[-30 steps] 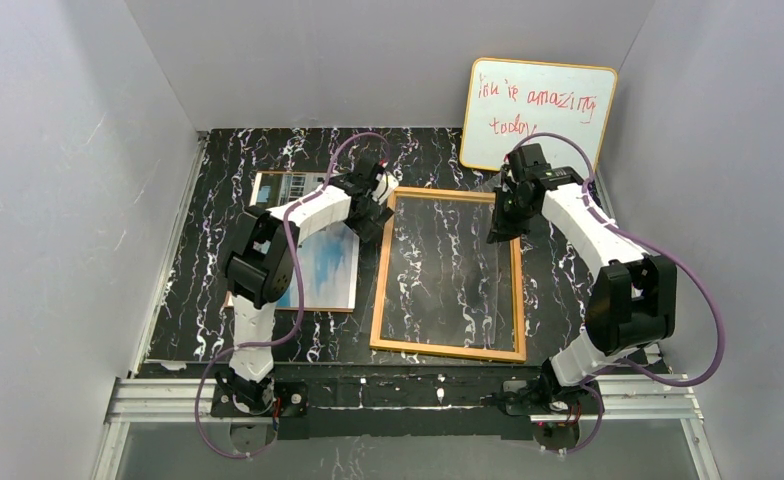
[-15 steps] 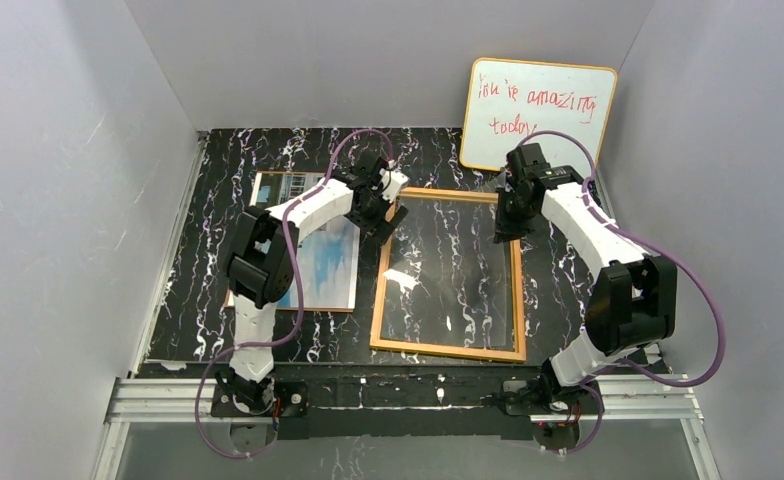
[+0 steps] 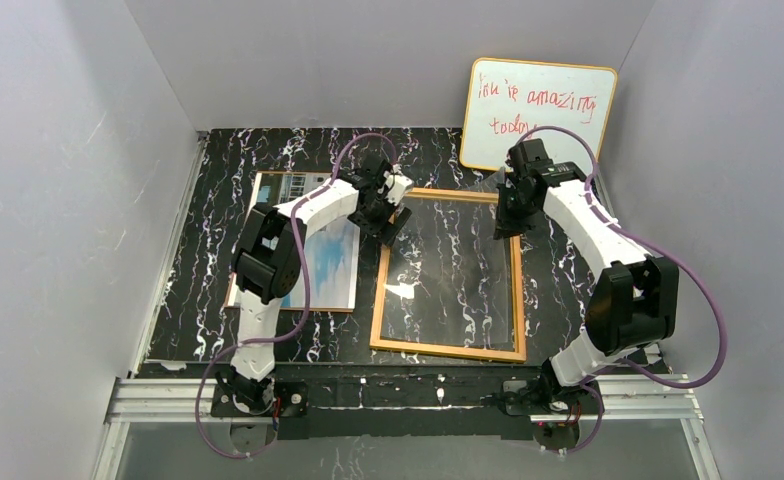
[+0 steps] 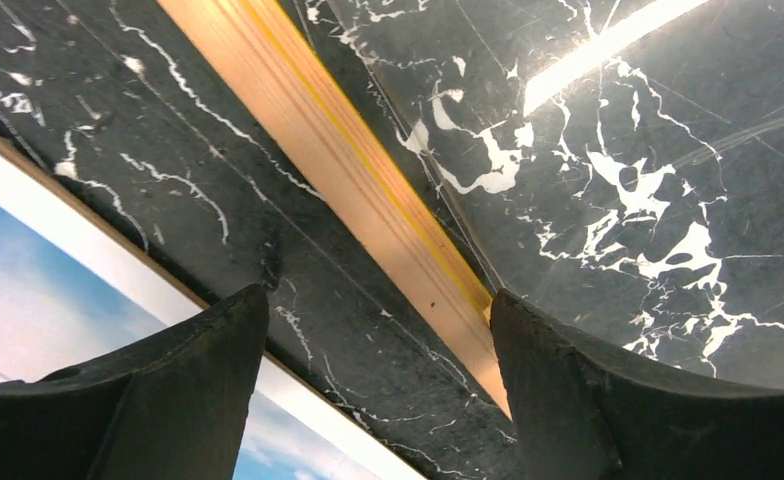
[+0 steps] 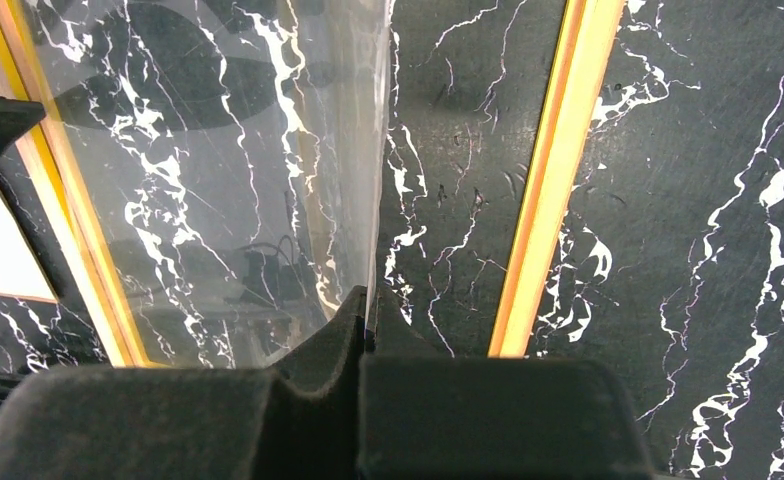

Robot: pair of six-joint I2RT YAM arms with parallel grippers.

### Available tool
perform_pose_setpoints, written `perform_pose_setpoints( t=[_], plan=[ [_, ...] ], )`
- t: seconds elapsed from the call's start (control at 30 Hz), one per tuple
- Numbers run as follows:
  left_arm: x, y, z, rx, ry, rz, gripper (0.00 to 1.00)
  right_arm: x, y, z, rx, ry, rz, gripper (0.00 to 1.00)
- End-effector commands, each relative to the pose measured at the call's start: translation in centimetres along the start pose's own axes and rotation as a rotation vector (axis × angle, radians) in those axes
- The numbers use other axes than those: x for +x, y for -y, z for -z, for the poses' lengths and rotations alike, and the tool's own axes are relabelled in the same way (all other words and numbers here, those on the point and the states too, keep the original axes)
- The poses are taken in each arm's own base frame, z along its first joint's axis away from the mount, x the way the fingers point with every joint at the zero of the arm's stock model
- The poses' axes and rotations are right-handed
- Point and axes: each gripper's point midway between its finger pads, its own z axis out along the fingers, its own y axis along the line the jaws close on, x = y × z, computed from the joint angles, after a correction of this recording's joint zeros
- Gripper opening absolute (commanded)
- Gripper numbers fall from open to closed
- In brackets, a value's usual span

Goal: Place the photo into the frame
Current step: Place the photo frame item in the photo frame.

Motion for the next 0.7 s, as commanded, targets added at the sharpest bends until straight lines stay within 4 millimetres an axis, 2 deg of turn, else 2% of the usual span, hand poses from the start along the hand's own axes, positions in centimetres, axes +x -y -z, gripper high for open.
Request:
perform_pose_setpoints(
  t=[0.0,0.13,0.3,0.43,0.57,0.67],
  plan=[
    [1.1,0.4,-0.7,0.014,-0.050,-0.007,0.75,0.5,-0.3,-0.2,-0.024,-0.013,-0.005,0.01],
    [1.3,0.1,-0.7,-0.004,-0.053,-0.017,0.57,1.1,-0.3,-0.6,-0.032,-0.020,-0.021,0.01],
    [1.0,-0.7,-0.6,-0.044,-0.051,-0.017,0.53,2.0,-0.5,-1.4,-0.054,-0.030,-0.055,0.01],
    [0.4,-0.1,0.4,-0.023,-0.026,-0.005,0.56,2.0,-1.0,-1.5,-0.085,-0.015,-0.063,0.01],
    [-1.0,0.8,3.3,0.012,0.023,-0.003,0.76,1.6,-1.4,-1.0,-0.107,0.006,-0.065,0.01],
    [-1.9,0.2,5.6,-0.002,0.061,-0.007,0.81,1.3,-1.7,-0.3,-0.124,0.024,-0.066,0.01]
  ],
)
